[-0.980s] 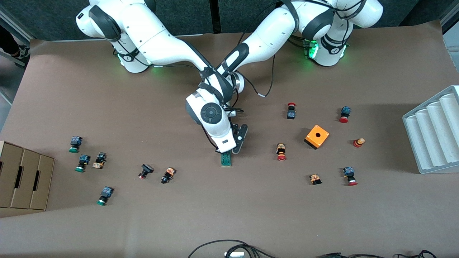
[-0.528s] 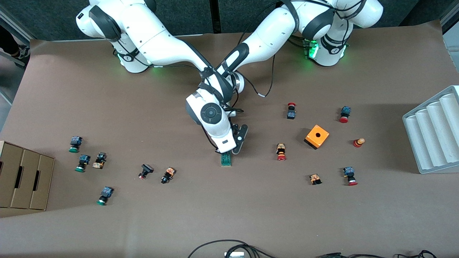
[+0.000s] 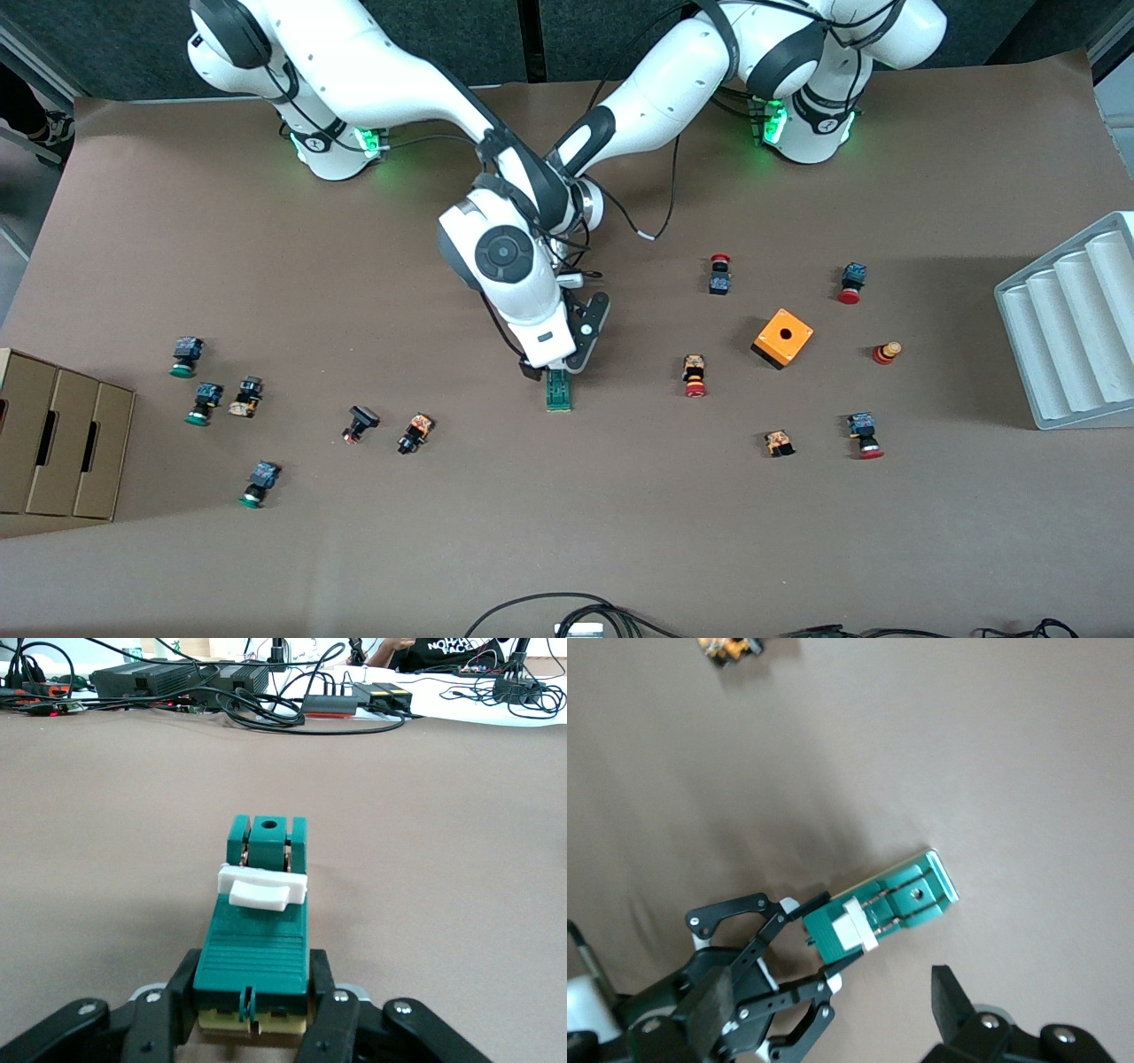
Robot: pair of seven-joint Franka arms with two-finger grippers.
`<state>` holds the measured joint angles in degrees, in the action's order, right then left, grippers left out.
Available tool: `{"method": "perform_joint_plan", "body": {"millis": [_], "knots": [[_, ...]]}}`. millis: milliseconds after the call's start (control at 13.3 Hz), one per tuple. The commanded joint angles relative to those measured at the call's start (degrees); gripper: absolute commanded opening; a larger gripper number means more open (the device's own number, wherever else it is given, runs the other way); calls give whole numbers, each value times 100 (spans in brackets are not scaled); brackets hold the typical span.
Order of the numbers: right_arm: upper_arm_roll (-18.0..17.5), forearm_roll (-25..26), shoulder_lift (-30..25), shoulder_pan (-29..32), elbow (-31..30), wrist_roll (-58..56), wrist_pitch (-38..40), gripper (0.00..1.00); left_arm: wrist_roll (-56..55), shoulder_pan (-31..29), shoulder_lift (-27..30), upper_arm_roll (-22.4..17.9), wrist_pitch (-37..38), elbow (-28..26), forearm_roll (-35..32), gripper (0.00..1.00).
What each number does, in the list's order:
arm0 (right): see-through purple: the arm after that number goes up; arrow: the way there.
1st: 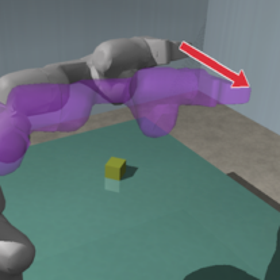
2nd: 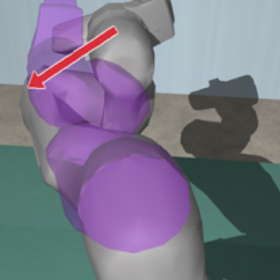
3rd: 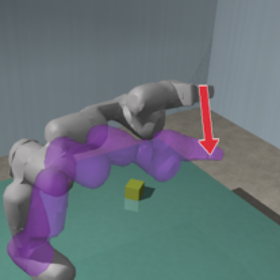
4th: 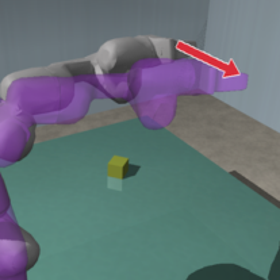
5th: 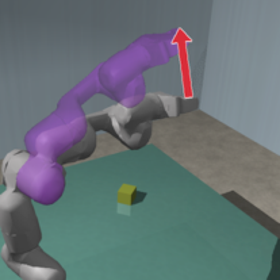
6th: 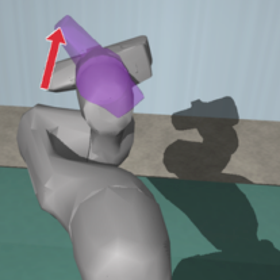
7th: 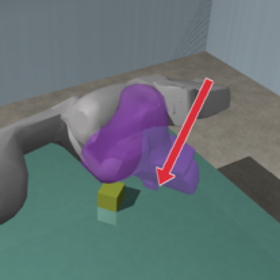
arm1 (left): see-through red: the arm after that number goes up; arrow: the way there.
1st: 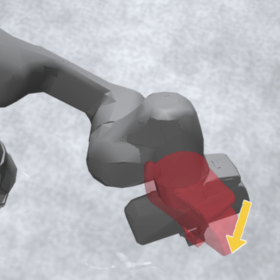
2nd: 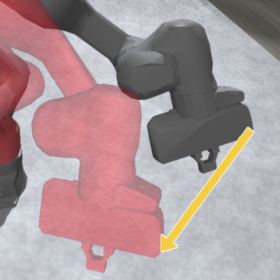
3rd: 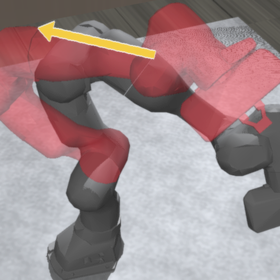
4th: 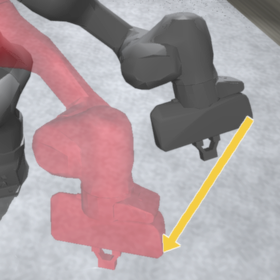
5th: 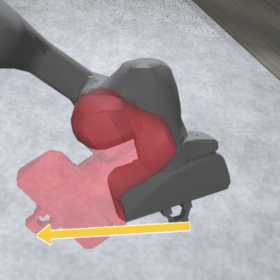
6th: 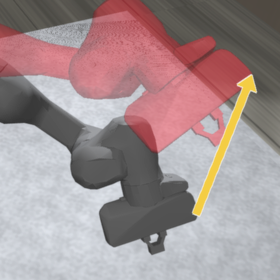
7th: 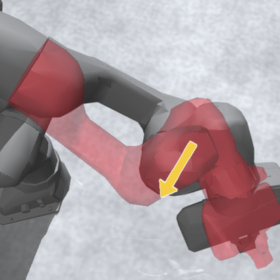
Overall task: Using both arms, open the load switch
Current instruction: 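Raise the right gripper off the lever while the left gripper releases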
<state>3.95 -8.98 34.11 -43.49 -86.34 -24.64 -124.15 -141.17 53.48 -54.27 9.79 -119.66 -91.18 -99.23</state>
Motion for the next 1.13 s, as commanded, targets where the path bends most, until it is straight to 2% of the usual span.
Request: {"method": "perform_joint_plan", "body": {"millis": [0, 75, 377, 754, 905, 1056], "knots": [[61, -139, -325, -19, -59, 747, 294, 100, -95, 22, -14, -56, -102, 101, -62, 69], [62, -139, -439, 7, -59, 1011, 347, 100, -86, 22, -5, -56, -110, 127, -62, 99], [465, -147, -975, 129, -50, 1909, 995, 100, -104, 22, 21, -30, -119, 136, 0, 100], [536, -147, -1450, 1130, -33, 1919, 1471, 100, -51, 66, 197, 75, -119, 118, 544, 100], [606, -147, -1504, 1377, -33, 1936, 1717, 100, 438, 74, 284, 111, -110, 118, 876, 100], [982, -156, -1556, 1527, -33, 1928, 1955, 100, 1386, 74, 434, 111, -84, 118, 1404, 100]]}}
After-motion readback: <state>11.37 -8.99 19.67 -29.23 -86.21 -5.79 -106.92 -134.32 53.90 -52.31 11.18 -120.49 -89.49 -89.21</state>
